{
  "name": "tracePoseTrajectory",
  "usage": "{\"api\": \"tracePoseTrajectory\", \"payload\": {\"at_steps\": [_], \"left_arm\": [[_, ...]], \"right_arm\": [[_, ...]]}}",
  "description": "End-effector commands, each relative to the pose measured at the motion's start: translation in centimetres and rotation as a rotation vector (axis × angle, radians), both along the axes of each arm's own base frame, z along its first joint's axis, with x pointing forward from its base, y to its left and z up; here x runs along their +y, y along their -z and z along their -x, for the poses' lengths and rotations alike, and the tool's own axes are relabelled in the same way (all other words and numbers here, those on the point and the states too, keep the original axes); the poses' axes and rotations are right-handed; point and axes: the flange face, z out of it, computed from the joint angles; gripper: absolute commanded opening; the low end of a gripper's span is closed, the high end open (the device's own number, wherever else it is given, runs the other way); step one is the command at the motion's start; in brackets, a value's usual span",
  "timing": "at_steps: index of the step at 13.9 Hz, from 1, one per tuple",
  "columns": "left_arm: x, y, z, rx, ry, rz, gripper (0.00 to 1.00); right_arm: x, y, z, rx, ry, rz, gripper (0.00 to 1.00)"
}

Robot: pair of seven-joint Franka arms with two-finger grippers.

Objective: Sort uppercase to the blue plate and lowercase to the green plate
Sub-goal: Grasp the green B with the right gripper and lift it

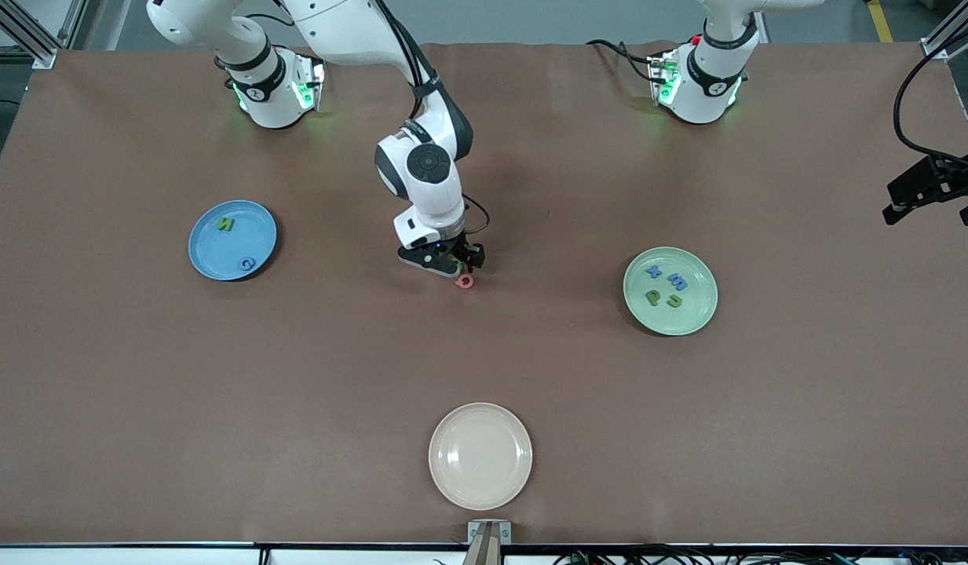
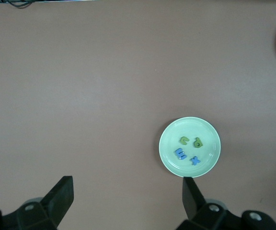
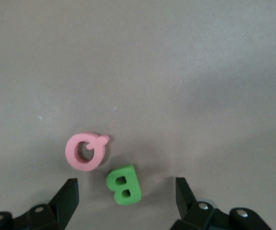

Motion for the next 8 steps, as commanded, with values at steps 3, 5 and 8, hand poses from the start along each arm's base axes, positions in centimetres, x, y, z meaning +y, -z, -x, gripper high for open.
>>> {"api": "tracePoseTrajectory", "payload": {"at_steps": [3, 5, 8], "left_arm": [[-0.09, -0.51, 0.16, -0.014, 0.02, -0.014, 1.0], [-0.09, -0.51, 0.16, -0.014, 0.02, -0.014, 1.0], [-0.09, -0.43, 0.11, -0.013, 0.02, -0.014, 1.0]], "right_arm": [[1.18, -0.25, 1.43, 0.013, -0.011, -0.004, 0.76], [1.06, -0.19, 1.39, 0.013, -0.027, -0.001, 0.72], [0.81, -0.26, 1.02, 0.008, -0.031, 0.002, 0.7]]}}
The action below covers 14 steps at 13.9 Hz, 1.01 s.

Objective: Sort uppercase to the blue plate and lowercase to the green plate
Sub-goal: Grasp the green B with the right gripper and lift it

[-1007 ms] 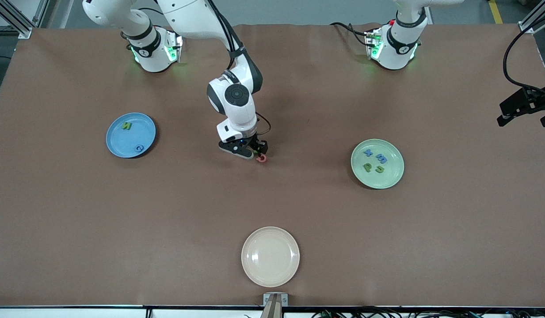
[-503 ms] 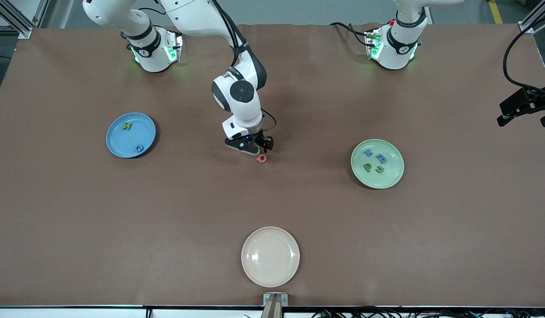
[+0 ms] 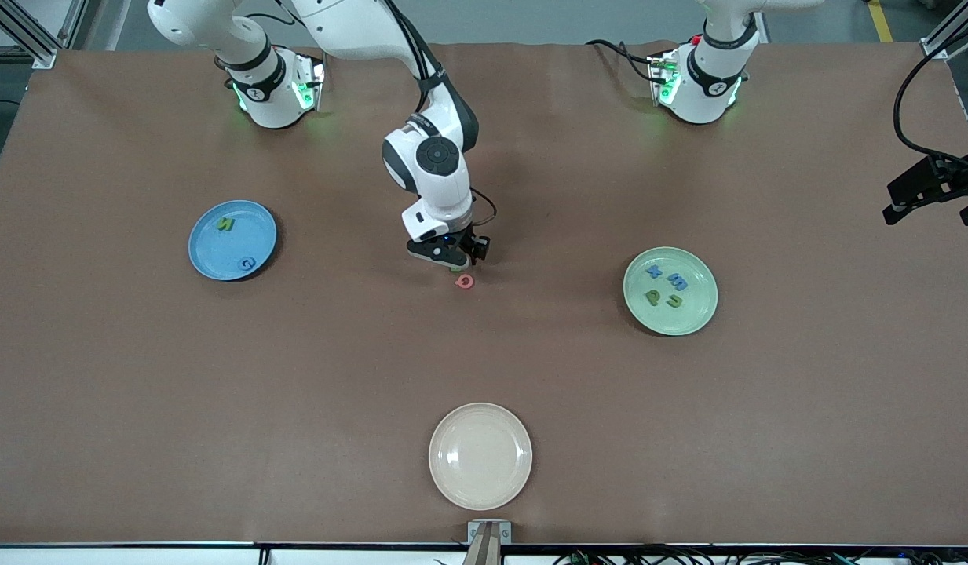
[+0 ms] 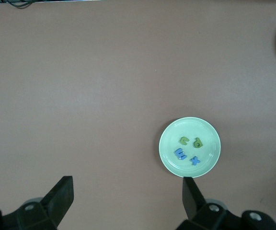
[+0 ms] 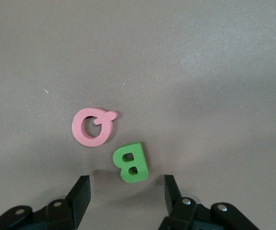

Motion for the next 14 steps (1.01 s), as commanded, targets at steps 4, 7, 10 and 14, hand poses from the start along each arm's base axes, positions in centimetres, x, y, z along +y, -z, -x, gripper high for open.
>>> {"api": "tracePoseTrajectory", "payload": {"at_steps": [4, 7, 10, 14], "left_arm": [[-0.1, -0.4, 0.1, -0.012, 0.02, -0.014, 1.0], [-0.1, -0.4, 0.1, -0.012, 0.02, -0.014, 1.0], [-0.1, -0.4, 0.1, -0.012, 0.02, -0.016, 1.0], [-0.1, -0.5, 0.1, -0.014, 0.02, -0.015, 1.0]], "right_arm": [[-0.4, -0.4, -0.4, -0.002, -0.034, 0.004, 0.68], [-0.4, 0.0, -0.5, -0.004, -0.037, 0.01, 0.62], [-0.5, 0.1, -0.6, -0.005, -0.051, 0.012, 0.52], [-0.7, 1.0, -1.2, -0.009, -0.057, 0.026, 0.45]]}}
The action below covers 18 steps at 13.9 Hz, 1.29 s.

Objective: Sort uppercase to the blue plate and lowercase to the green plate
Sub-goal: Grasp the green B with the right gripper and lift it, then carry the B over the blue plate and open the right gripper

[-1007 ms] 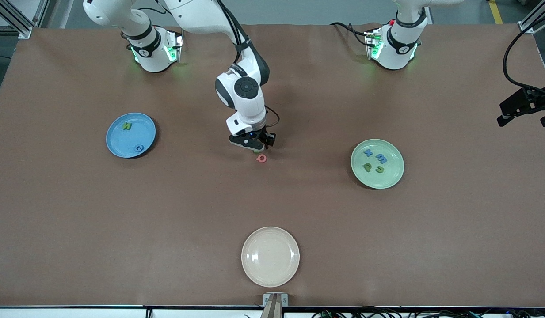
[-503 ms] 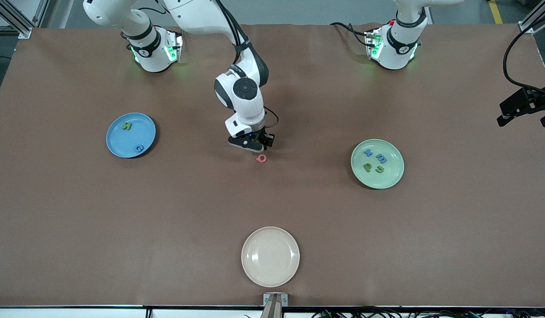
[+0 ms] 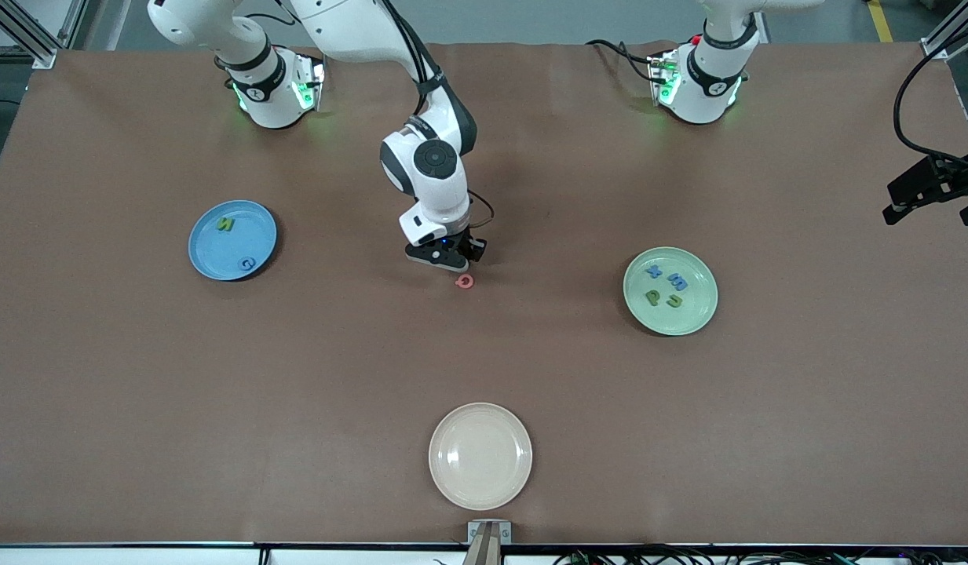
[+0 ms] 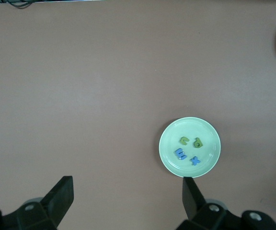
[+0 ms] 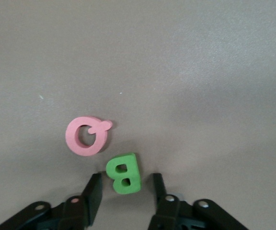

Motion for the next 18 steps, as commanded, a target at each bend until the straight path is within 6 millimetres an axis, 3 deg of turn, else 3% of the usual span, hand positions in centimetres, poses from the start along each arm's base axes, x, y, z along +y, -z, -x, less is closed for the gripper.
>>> {"api": "tracePoseTrajectory", "payload": {"at_steps": [1, 4, 6, 8, 11, 12, 15, 18], "left_arm": [[-0.1, -0.5, 0.1, -0.015, 0.02, -0.015, 1.0], [0.0, -0.6, 0.0, -0.026, 0.019, -0.015, 1.0], [0.0, -0.6, 0.0, -0.026, 0.019, -0.015, 1.0], [0.0, -0.6, 0.0, -0.026, 0.019, -0.015, 1.0], [0.0, -0.6, 0.0, -0.026, 0.019, -0.015, 1.0], [0.0, -0.6, 0.0, -0.026, 0.019, -0.015, 1.0], [0.1, -0.6, 0.0, -0.026, 0.017, -0.015, 1.0], [0.1, -0.6, 0.0, -0.026, 0.017, -0.015, 1.0]], "right_arm": [[-0.4, 0.5, -0.9, -0.005, -0.01, 0.011, 0.4], [-0.8, 0.6, -1.3, -0.004, -0.021, 0.017, 0.21], [-1.2, 0.5, -1.8, -0.004, -0.016, 0.017, 0.01], [-2.9, 0.3, -2.5, 0.047, -0.059, 0.054, 0.0], [-8.7, -3.3, -5.0, 0.209, -0.138, 0.156, 0.0], [-11.5, -4.5, -5.8, 0.269, -0.21, 0.21, 0.0], [-19.5, -6.6, -6.5, 0.42, -0.329, 0.415, 0.0], [-28.0, -8.2, -6.2, 0.566, -0.333, 0.436, 0.01]]}}
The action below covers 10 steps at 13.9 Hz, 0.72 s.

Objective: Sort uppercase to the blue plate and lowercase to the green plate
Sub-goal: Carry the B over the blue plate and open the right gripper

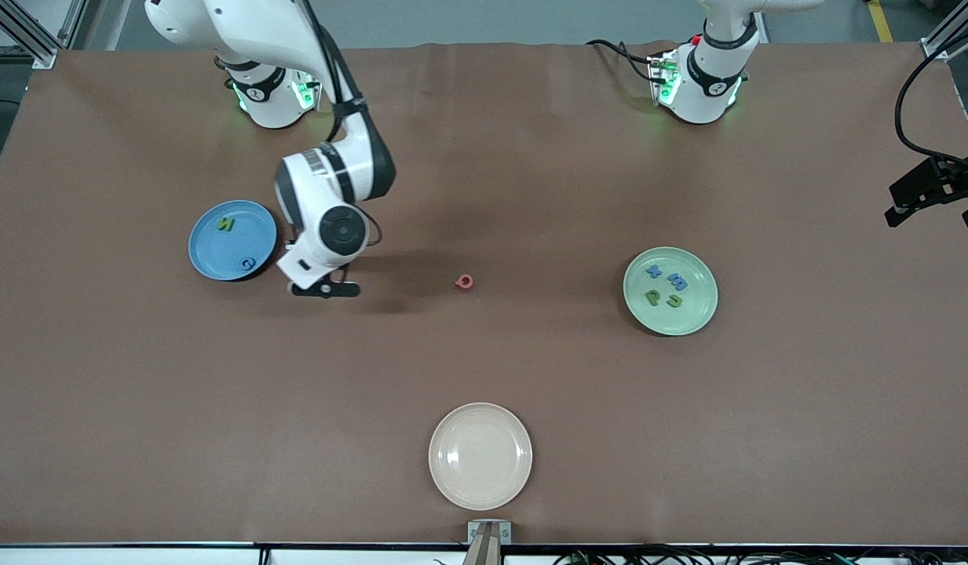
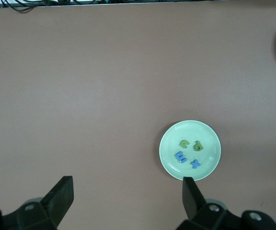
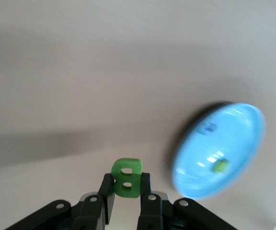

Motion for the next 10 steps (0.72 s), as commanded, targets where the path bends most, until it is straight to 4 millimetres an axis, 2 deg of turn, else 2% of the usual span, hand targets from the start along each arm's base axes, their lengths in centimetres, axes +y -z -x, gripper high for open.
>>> {"api": "tracePoseTrajectory", "payload": {"at_steps": [1, 4, 5, 6, 7, 8, 10], "left_arm": [[0.0, -0.5, 0.1, -0.012, 0.018, -0.015, 1.0], [0.0, -0.5, 0.1, -0.012, 0.018, -0.015, 1.0], [0.0, -0.5, 0.1, -0.012, 0.018, -0.013, 1.0], [0.0, -0.4, 0.1, -0.01, 0.018, -0.012, 1.0], [0.0, -0.4, 0.1, -0.01, 0.018, -0.012, 1.0], [0.0, -0.4, 0.1, -0.01, 0.018, -0.012, 1.0], [0.1, -0.5, 0.1, -0.012, 0.016, -0.013, 1.0]], "right_arm": [[-7.7, -2.0, 1.5, 0.096, 0.026, 0.045, 0.01], [-14.8, -3.1, 1.7, 0.17, 0.084, 0.075, 0.01], [-16.2, -3.2, 1.9, 0.18, 0.091, 0.058, 0.03], [-16.6, -3.2, 2.0, 0.179, 0.102, 0.055, 0.17], [-17.0, -3.1, 1.9, 0.175, 0.119, 0.053, 0.89], [-17.1, -3.2, 1.9, 0.173, 0.131, 0.046, 1.0], [-16.1, -3.3, 1.8, 0.154, 0.207, -0.041, 1.0]]}}
